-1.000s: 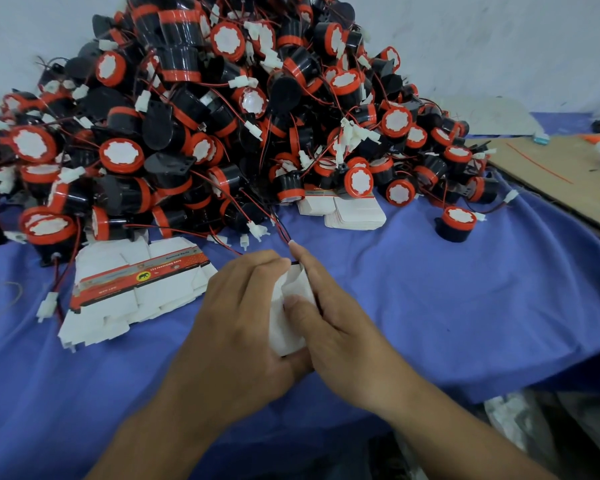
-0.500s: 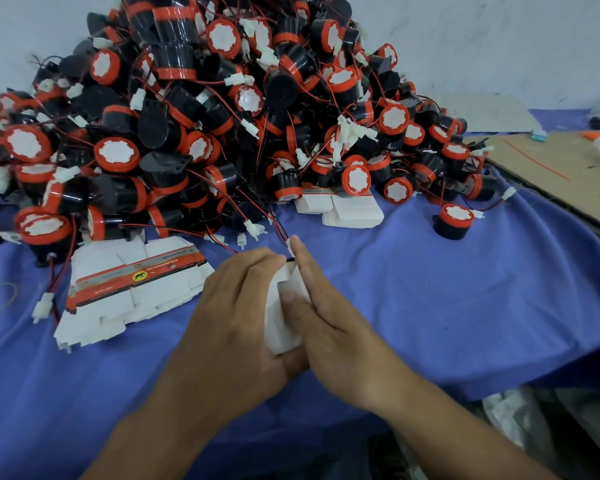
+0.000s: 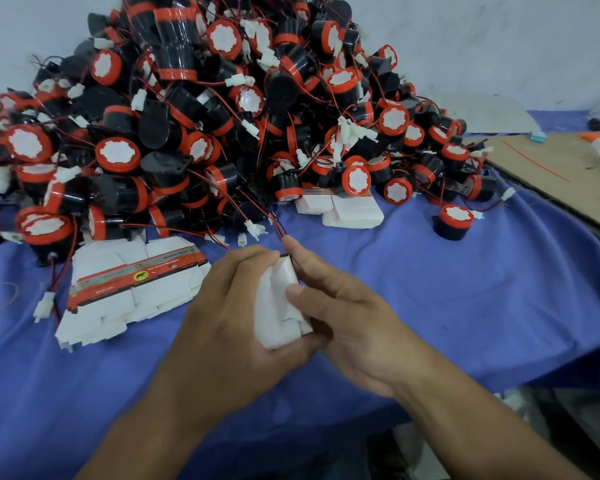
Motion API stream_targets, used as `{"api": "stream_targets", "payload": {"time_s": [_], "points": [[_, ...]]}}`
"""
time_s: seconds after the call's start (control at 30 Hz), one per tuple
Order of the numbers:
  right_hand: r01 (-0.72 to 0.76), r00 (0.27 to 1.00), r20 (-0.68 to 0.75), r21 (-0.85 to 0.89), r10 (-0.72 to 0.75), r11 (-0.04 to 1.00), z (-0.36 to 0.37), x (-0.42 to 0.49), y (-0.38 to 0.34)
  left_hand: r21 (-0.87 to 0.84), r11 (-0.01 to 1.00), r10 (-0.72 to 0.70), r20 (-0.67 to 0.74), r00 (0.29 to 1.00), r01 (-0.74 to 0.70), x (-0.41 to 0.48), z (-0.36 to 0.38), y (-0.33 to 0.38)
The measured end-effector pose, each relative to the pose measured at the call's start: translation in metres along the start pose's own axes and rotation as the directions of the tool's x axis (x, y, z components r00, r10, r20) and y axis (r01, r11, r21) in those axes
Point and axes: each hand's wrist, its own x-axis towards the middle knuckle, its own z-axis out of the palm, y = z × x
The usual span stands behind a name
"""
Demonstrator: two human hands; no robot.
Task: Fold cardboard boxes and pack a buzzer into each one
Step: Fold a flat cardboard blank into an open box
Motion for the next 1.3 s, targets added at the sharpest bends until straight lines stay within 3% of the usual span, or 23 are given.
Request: {"api": "stream_targets", "payload": {"time_s": [0.23, 0.37, 0.43, 0.5, 0.6, 0.67, 0.73, 0.9, 1.03, 1.2, 1.3], "points": [[0.042, 0.990, -0.107, -0.379, -0.089, 0.924, 0.006, -0.007, -0.003, 0.031, 0.999, 0.014, -0.038, 0.999, -0.013, -0.005, 0.009, 0.002], [0.108, 0.987, -0.049, -0.495, -0.152, 0.862, 0.000, -0.006, -0.009, -0.028, 1.000, 0.002, -0.119, 0.993, -0.005, -0.004, 0.011, 0.002], [0.129, 0.981, -0.042, -0.582, -0.189, 0.803, -0.005, -0.007, -0.012, -0.057, 0.996, 0.063, -0.080, 0.995, -0.068, -0.003, 0.011, -0.001], [0.185, 0.954, -0.005, -0.776, -0.300, 0.602, -0.016, -0.009, -0.013, -0.038, 0.984, 0.177, 0.025, 0.984, -0.176, -0.003, 0.007, -0.009], [0.307, 0.889, 0.221, -0.937, -0.400, 0.165, -0.029, -0.007, -0.011, 0.088, 0.952, 0.279, 0.141, 0.950, -0.292, -0.004, 0.001, -0.021], [0.330, 0.875, 0.296, -0.944, -0.383, 0.023, -0.032, -0.006, -0.006, 0.198, 0.928, 0.282, 0.181, 0.942, -0.315, -0.004, 0.001, -0.027], [0.277, 0.885, 0.277, -0.959, -0.375, -0.055, -0.028, -0.005, 0.001, 0.295, 0.910, 0.235, 0.216, 0.948, -0.293, -0.004, 0.003, -0.032], [-0.033, 0.927, 0.026, -0.988, -0.374, -0.151, -0.012, -0.003, 0.003, 0.400, 0.906, 0.076, 0.160, 0.984, -0.135, -0.003, 0.002, -0.033], [-0.191, 0.922, -0.083, -0.948, -0.378, -0.256, 0.004, -0.003, 0.003, 0.250, 0.968, -0.035, 0.148, 0.988, -0.003, -0.008, 0.005, -0.023], [-0.189, 0.927, -0.097, -0.955, -0.362, -0.229, 0.004, -0.012, 0.004, -0.080, 0.960, -0.242, 0.235, 0.941, 0.267, -0.018, 0.003, -0.021], [-0.086, 0.923, -0.014, -0.981, -0.384, -0.171, 0.001, -0.015, 0.006, -0.152, 0.910, -0.340, 0.258, 0.904, 0.386, -0.022, -0.003, -0.029]]}}
